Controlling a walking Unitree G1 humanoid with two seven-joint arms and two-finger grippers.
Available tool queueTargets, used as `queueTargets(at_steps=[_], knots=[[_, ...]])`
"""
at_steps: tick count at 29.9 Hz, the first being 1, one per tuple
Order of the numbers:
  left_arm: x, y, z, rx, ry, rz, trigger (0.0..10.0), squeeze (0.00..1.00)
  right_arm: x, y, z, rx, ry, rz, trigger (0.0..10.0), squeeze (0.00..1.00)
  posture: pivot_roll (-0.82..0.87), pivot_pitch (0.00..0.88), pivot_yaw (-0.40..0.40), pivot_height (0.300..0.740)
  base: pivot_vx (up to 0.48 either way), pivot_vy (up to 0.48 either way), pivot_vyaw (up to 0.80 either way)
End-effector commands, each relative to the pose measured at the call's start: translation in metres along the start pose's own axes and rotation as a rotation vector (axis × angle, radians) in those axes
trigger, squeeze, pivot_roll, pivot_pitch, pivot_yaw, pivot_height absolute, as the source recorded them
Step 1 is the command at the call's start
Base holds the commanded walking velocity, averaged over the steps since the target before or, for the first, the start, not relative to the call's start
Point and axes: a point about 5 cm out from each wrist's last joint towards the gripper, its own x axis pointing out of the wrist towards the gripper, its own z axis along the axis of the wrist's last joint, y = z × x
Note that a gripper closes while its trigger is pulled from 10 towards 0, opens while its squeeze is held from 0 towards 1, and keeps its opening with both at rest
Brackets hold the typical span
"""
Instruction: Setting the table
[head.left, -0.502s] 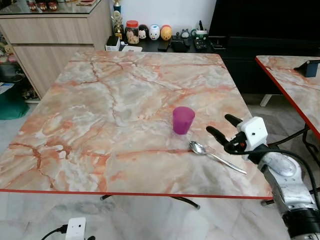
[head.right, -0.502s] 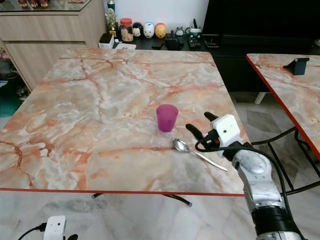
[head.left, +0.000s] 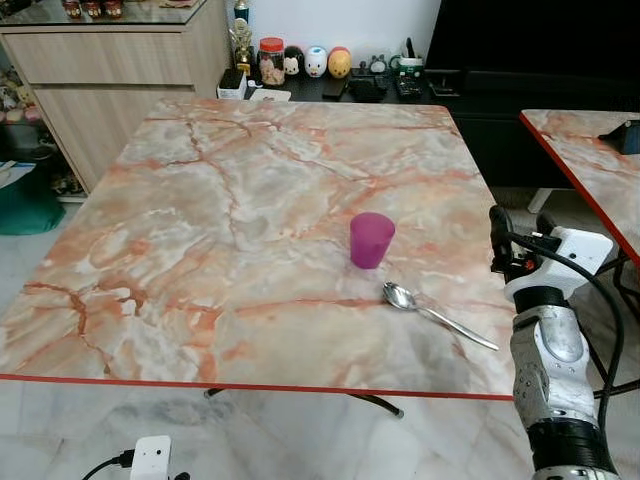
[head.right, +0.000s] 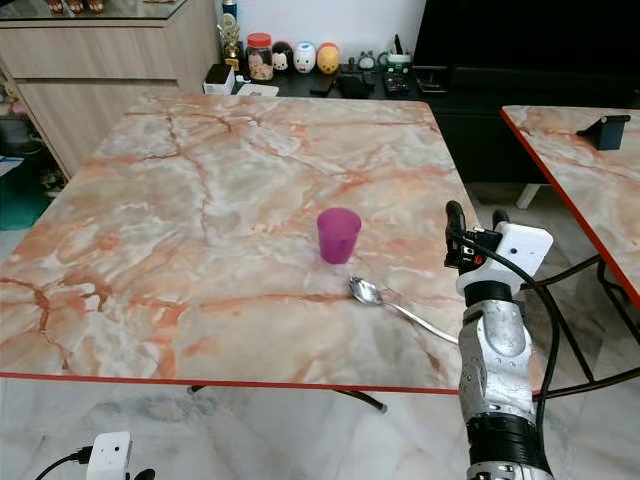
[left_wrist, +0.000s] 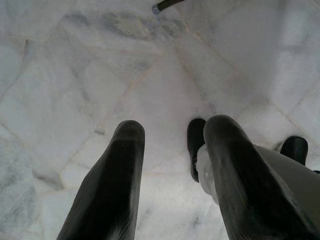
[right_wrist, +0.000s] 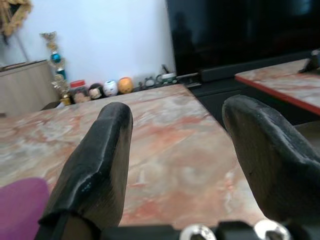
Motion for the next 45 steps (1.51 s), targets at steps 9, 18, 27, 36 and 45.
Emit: queueTargets(at_steps=[9, 18, 27, 36, 45], knots=[[-0.001, -0.001, -0.004, 0.035, 0.02, -0.004, 10.0, 0.0, 0.01, 0.017, 0.003, -0.056, -0.007, 0.06, 10.0, 0.0, -0.03, 0.0, -0.031, 0.74, 0.0, -0.16, 0.0], [-0.001, -0.001, -0.005, 0.007, 0.017, 0.005, 10.0, 0.0, 0.01, 0.022, 0.002, -0.081, 0.002, 0.103, 10.0, 0.0, -0.03, 0.0, -0.033, 0.74, 0.0, -0.213, 0.0], [-0.001, -0.001, -0.005, 0.007, 0.017, 0.005, 10.0, 0.0, 0.011, 0.022, 0.001, -0.083, 0.001, 0.105, 10.0, 0.0, -0.03, 0.0, -0.033, 0.74, 0.0, 0.0, 0.0], [-0.001, -0.001, -0.005, 0.007, 0.017, 0.005, 10.0, 0.0, 0.011, 0.022, 0.001, -0.083, 0.001, 0.105, 10.0, 0.0, -0.03, 0.0, -0.033, 0.74, 0.0, 0.0, 0.0], [-0.001, -0.001, -0.005, 0.022, 0.024, -0.006, 10.0, 0.0, -0.021, -0.021, -0.01, -0.42, 0.378, 0.592, 10.0, 0.0, -0.05, 0.0, -0.024, 0.74, 0.0, 0.0, 0.0]])
